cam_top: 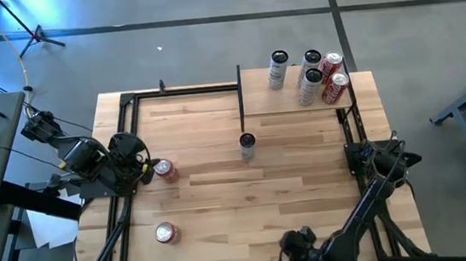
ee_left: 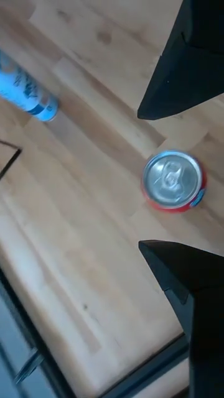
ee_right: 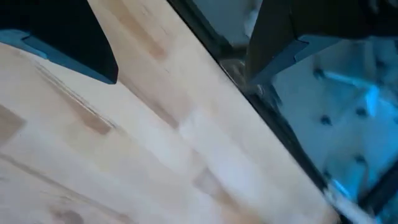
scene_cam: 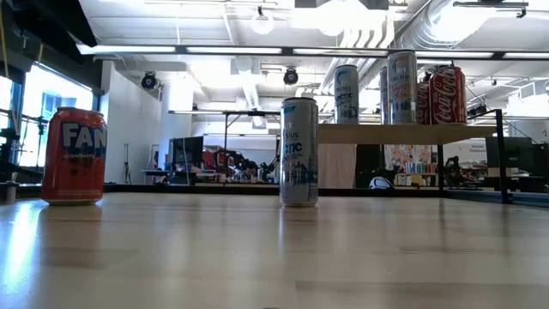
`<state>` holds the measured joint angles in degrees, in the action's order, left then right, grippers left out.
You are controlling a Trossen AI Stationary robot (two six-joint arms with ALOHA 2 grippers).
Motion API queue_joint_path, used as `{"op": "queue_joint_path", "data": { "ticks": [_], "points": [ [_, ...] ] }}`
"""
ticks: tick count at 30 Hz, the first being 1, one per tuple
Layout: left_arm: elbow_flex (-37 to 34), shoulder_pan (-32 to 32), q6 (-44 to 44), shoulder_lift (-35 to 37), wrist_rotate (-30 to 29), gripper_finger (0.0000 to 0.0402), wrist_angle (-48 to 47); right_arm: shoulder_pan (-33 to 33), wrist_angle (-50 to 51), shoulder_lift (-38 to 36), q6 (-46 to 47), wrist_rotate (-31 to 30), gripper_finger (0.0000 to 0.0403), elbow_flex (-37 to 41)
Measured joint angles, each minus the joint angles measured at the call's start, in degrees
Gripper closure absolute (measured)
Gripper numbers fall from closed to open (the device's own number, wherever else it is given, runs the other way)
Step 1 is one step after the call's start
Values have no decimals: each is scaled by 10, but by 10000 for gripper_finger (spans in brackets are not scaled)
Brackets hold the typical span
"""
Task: Place canned beverage on shelf
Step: Put the white soda can on the shelf aligned with the other white soda can
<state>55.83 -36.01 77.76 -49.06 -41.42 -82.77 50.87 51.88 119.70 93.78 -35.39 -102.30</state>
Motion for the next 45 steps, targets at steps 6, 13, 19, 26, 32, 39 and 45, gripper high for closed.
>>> {"op": "queue_joint_path", "data": {
  "ticks": [6,13,19,26,32,39,45],
  "points": [
    [0,0,0,0,10,92,4,-2,44,-3,-20,-17,66,0],
    [0,0,0,0,10,92,5,-31,216,-39,132,-121,66,0],
    [0,0,0,0,10,92,5,-95,224,-44,185,-130,66,0],
    [0,0,0,0,10,92,5,-192,194,-44,213,-157,66,0],
    [0,0,0,0,10,92,5,-255,135,-38,196,-144,66,1],
    [0,0,0,0,10,92,5,-294,74,-36,82,-206,66,0],
    [0,0,0,0,10,92,5,-325,65,-32,42,-214,66,0]
  ]
}}
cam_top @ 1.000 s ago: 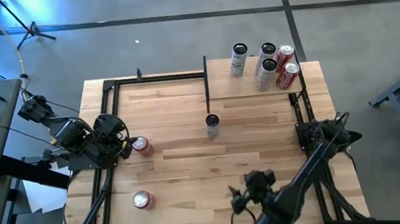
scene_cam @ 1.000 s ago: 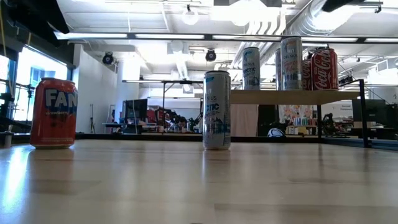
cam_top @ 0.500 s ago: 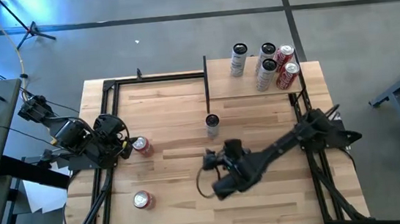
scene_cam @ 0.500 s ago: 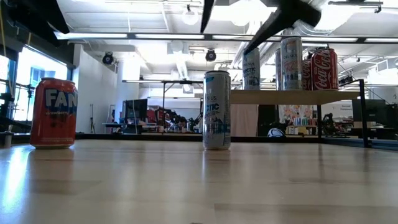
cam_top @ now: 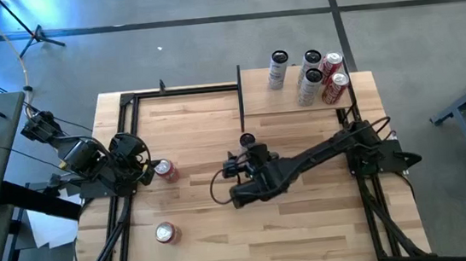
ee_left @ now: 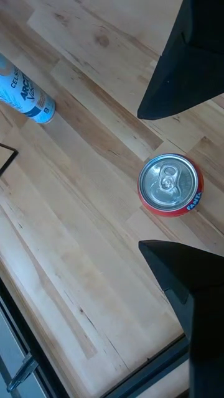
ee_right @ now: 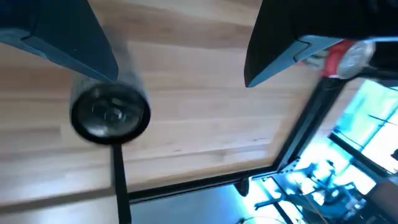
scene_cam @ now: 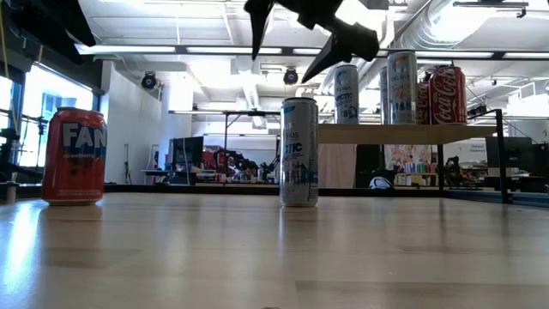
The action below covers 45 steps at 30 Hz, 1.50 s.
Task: Place canned beverage on shelf
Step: Put the white soda can on the shelf aligned with the other white soda can
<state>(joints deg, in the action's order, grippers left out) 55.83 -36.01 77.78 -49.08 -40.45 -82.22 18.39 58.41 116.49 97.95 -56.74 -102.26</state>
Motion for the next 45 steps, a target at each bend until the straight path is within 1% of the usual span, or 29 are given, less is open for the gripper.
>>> {"op": "queue_joint_path", "data": {
  "ticks": [2,6,8,12,16,18,21,23,27,32,34,36,40,45],
  "points": [
    [0,0,0,0,0,92,0,-8,7,1,-12,7,66,0],
    [0,0,0,0,0,92,0,-20,23,1,-5,60,66,0],
    [0,0,0,0,0,92,0,-25,23,1,-5,75,66,0],
    [0,0,0,0,0,92,0,-31,25,1,-6,77,66,0],
    [0,0,0,0,0,92,0,-31,22,1,-27,82,66,0],
    [0,0,0,0,0,92,0,-27,15,1,-42,78,66,0],
    [0,0,0,0,0,92,0,-21,16,2,-40,76,66,-11],
    [0,0,0,0,0,92,0,-21,16,1,-27,105,66,-20],
    [0,0,0,0,0,92,0,-26,19,2,-2,181,66,-36],
    [0,0,0,0,0,92,0,-48,86,2,30,306,66,-74],
    [0,0,0,0,0,92,0,-57,102,2,40,341,66,-82],
    [0,0,0,0,0,92,0,-65,113,2,25,354,66,-91],
    [0,0,0,0,0,92,0,-75,130,1,1,354,66,-104],
    [0,0,0,0,0,92,0,-99,145,1,9,363,66,-107]
  ]
}}
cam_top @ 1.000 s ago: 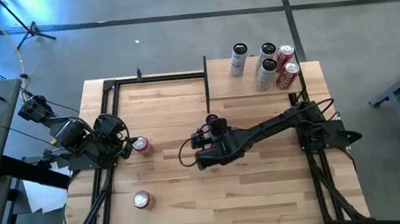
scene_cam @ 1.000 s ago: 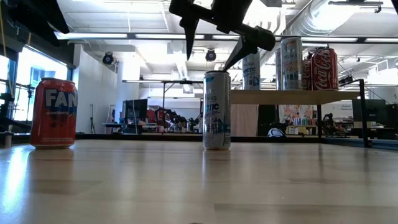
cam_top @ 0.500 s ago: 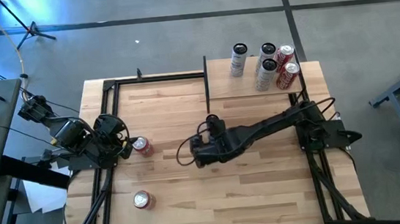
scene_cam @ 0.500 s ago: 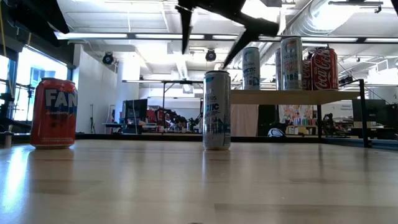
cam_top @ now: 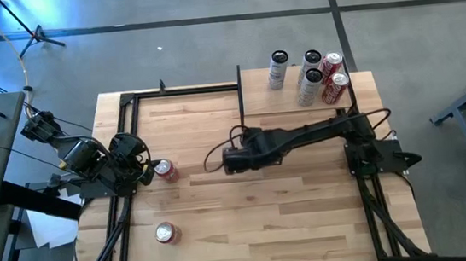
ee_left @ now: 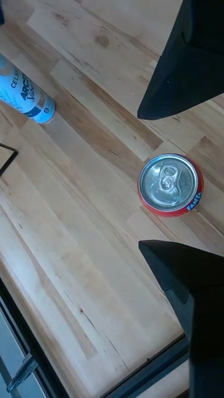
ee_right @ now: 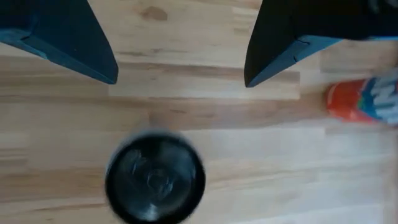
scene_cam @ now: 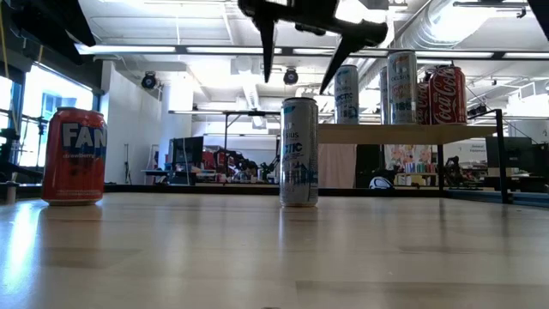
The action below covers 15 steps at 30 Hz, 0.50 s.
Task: Place canned beverage on shelf
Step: Put the white soda can on the shelf aligned with the other white soda can
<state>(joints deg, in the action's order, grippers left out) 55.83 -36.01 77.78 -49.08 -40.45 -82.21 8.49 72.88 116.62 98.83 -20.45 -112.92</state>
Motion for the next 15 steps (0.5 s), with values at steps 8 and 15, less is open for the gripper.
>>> {"op": "queue_joint_path", "data": {
  "ticks": [8,15],
  "points": [
    [0,0,0,0,0,92,0,-57,17,0,-23,124,66,0],
    [0,0,0,0,0,92,0,-87,14,0,-35,142,66,0]
  ]
}}
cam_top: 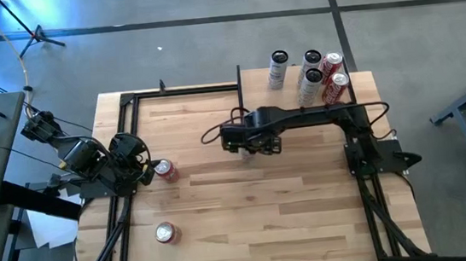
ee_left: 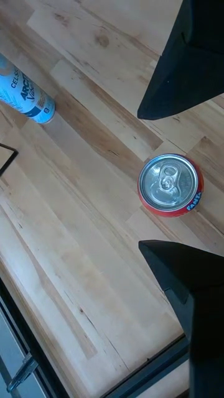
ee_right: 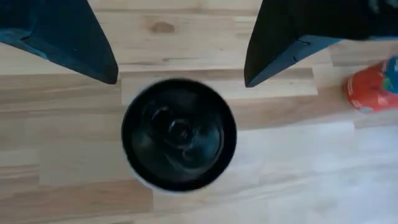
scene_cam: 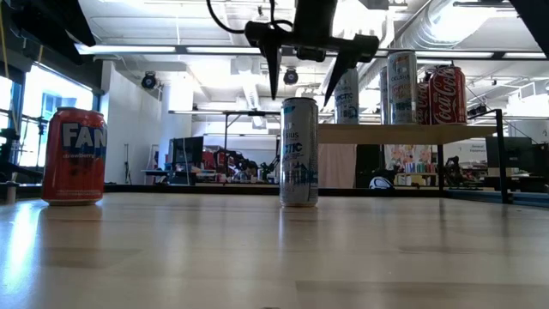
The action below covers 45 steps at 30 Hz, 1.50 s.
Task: Place canned beverage on shelf
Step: Put the white soda can on the shelf aligned with the other white soda can
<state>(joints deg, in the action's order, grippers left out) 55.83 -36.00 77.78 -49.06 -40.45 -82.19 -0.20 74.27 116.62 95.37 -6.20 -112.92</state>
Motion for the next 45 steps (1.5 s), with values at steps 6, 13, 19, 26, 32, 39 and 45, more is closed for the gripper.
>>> {"op": "queue_joint_path", "data": {
  "ticks": [6,13,19,26,32,39,45],
  "points": [
    [0,0,0,0,0,92,0,-17,0,0,25,-18,66,2],
    [0,0,0,0,0,92,0,-25,-8,0,53,-28,66,2],
    [0,0,0,0,0,92,0,-25,4,0,68,-39,87,2],
    [0,0,0,0,0,92,0,-25,9,10,77,-41,148,2],
    [0,0,0,0,0,92,0,-25,9,17,77,-41,160,0],
    [0,0,0,0,0,92,0,-29,2,19,-14,-24,157,-6],
    [0,0,0,0,0,92,0,-38,-13,19,-151,31,156,-6]
  ]
}}
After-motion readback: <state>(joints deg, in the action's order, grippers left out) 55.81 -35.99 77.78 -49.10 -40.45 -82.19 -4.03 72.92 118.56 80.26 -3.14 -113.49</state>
